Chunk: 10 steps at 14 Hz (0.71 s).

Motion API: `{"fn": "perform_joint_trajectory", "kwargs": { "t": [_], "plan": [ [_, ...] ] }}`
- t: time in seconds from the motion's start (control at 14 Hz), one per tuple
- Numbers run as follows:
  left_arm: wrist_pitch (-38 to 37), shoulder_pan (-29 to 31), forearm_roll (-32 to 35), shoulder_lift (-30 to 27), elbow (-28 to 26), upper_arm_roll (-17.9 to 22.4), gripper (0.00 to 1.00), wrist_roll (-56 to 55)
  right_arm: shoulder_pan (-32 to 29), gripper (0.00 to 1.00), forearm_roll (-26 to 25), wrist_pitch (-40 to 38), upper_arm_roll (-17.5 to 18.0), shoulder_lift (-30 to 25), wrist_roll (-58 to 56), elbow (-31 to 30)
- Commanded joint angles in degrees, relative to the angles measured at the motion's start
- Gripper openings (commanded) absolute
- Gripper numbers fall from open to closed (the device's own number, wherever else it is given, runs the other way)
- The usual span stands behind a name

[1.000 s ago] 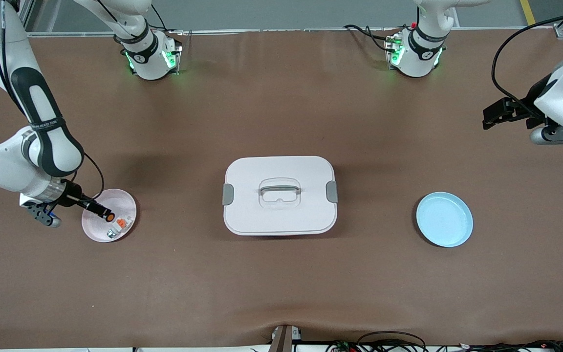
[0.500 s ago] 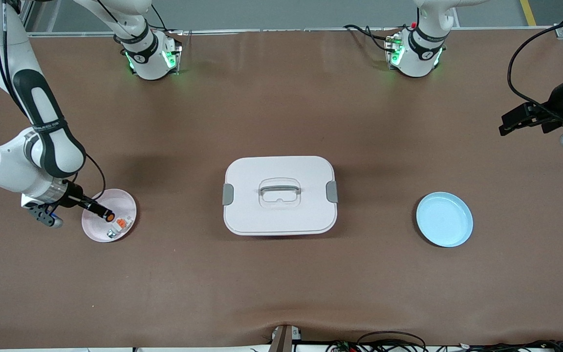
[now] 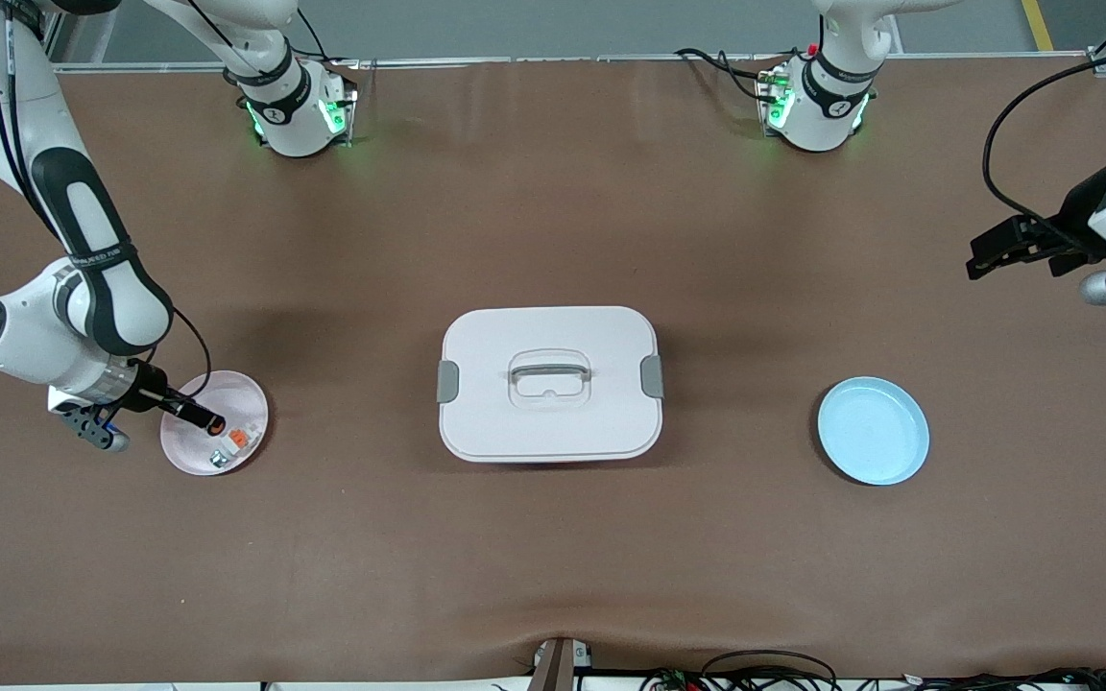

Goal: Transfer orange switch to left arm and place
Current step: 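Lower the right gripper over the black-and-orange switch, then close the right gripper on the black-and-orange switch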

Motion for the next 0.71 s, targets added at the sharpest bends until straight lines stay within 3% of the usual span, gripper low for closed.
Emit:
{"fn": "perform_joint_trajectory", "kwargs": {
  "t": [0.0,0.64],
  "plan": [
    [0.6,-0.6,-1.0,0.8,0.2,-0.1,1.0,-0.1,0.0,1.0,1.5,0.1,0.0,1.3,-1.2,1.5],
    [1.4,-1.3,-2.3,1.4,0.4,-0.2,1.0,0.0,0.1,1.0,1.5,0.0,0.0,2.0,-1.2,2.4]
  ]
}}
